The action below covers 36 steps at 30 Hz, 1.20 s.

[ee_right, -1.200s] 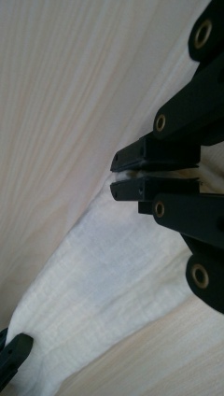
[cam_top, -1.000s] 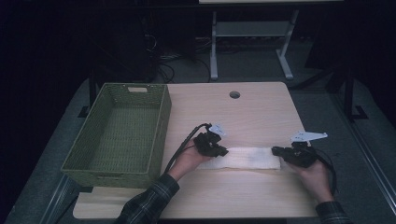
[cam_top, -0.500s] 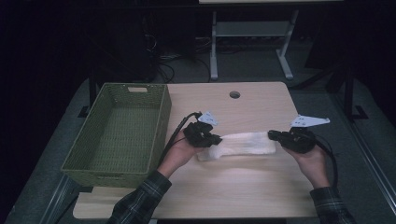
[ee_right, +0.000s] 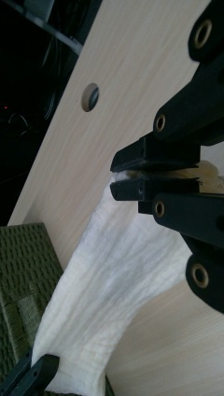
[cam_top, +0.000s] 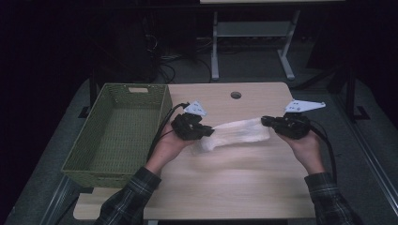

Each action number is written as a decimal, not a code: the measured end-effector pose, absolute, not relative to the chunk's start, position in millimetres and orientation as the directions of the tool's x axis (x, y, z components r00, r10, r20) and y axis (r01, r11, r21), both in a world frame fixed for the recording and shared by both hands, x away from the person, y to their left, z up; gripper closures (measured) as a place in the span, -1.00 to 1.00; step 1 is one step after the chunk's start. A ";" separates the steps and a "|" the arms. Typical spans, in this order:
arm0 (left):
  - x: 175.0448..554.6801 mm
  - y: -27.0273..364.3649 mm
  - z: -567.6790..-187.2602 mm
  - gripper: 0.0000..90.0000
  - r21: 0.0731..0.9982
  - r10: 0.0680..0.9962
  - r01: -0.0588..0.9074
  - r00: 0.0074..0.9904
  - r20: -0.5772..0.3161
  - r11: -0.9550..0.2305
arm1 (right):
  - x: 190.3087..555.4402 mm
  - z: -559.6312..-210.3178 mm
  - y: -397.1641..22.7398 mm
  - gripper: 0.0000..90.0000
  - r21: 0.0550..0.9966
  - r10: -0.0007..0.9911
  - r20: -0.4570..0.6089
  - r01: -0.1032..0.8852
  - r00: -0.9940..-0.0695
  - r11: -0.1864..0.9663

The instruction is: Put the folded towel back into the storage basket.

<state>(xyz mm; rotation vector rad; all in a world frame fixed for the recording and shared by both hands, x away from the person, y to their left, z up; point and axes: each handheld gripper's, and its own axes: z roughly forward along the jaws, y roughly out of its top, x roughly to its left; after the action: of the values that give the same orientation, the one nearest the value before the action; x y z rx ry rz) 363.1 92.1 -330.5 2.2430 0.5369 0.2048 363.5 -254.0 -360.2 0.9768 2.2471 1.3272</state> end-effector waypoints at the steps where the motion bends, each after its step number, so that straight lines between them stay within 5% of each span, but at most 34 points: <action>1: 362.9 94.5 -327.3 0.90 0.749 0.446 0.312 0.895 -0.025 -0.584 | 365.2 -357.4 -251.9 0.89 0.869 0.710 0.038 0.374 -0.703 0.324; 36: 343.2 221.5 -265.0 0.90 0.795 0.626 0.332 0.776 0.075 -0.507 | 422.6 -288.8 -120.6 0.89 0.899 0.555 -0.028 0.222 -0.831 0.378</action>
<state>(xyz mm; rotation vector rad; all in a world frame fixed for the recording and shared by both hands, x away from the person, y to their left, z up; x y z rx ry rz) 343.2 221.5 -265.0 2.1401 0.7100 0.4534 422.6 -120.6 -288.8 0.6804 2.3171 1.4359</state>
